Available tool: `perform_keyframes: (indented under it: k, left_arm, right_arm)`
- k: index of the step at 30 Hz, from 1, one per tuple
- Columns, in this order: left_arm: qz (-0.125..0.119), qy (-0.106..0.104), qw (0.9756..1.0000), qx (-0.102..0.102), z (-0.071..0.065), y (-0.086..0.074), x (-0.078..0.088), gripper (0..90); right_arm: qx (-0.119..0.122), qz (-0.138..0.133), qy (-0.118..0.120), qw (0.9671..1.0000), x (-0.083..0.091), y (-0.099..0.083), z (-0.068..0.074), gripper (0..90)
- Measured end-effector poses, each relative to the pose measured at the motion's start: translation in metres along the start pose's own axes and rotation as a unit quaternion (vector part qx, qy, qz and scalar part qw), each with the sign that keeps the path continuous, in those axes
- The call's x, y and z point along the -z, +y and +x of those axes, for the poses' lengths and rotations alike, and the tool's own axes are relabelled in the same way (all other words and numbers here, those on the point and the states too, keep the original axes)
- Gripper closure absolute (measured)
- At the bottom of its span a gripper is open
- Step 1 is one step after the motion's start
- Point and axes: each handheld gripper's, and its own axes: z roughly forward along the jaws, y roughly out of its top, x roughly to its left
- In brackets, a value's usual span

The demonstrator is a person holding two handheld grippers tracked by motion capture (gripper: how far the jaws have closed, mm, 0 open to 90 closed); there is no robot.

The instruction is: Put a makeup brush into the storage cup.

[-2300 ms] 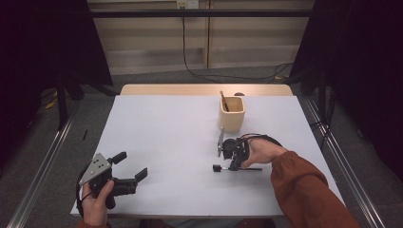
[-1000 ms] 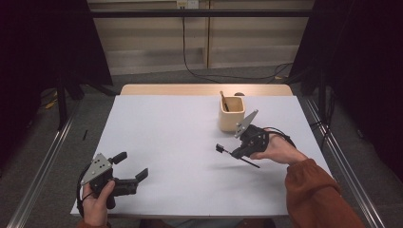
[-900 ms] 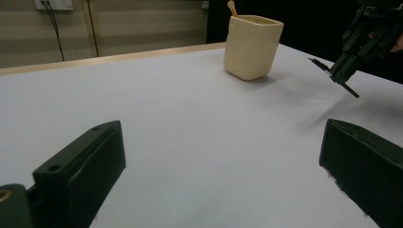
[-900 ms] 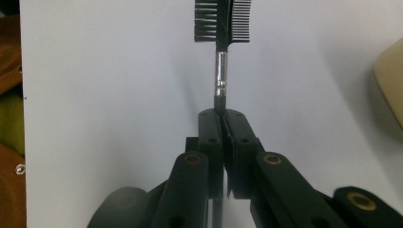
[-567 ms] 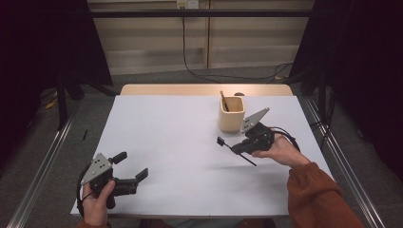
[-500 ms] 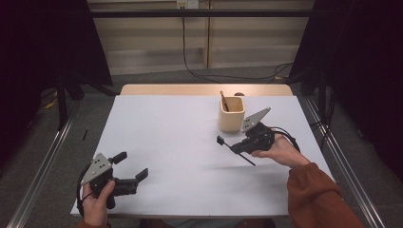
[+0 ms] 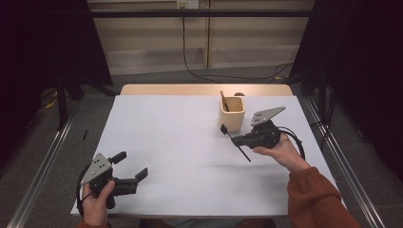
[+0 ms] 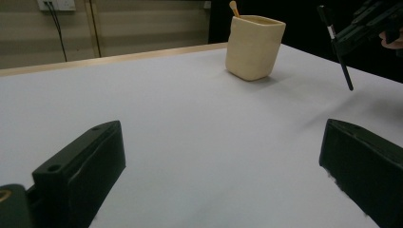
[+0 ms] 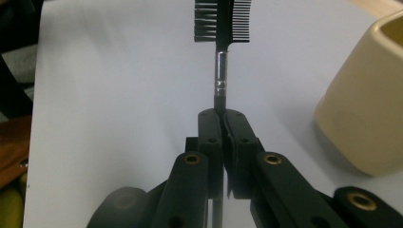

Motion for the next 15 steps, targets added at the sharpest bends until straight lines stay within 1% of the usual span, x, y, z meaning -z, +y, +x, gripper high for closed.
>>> perform_keyframes:
  k: [7, 9, 10, 15]
  left_arm:
    - [0.001, 0.0, 1.0, 0.001, 0.0, 0.0, 0.0, 1.4]
    - [0.001, -0.001, 1.0, 0.001, 0.0, 0.0, 0.0, 1.4]
    - [0.001, 0.0, 1.0, 0.001, 0.0, 0.0, 0.0, 1.4]
    - [0.001, -0.001, 1.0, 0.001, 0.0, 0.0, 0.0, 1.5]
  right_arm:
    - [-0.015, -0.042, -0.001, 0.999, 0.004, -0.004, 0.001, 86.1]
    - [-0.019, -0.061, -0.005, 0.9979, 0.005, -0.005, 0.001, 86.1]
    - [-0.02, -0.065, -0.002, 0.9977, 0.006, -0.005, 0.002, 86.1]
    - [-0.017, -0.096, -0.004, 0.9952, 0.011, -0.004, 0.007, 86.1]
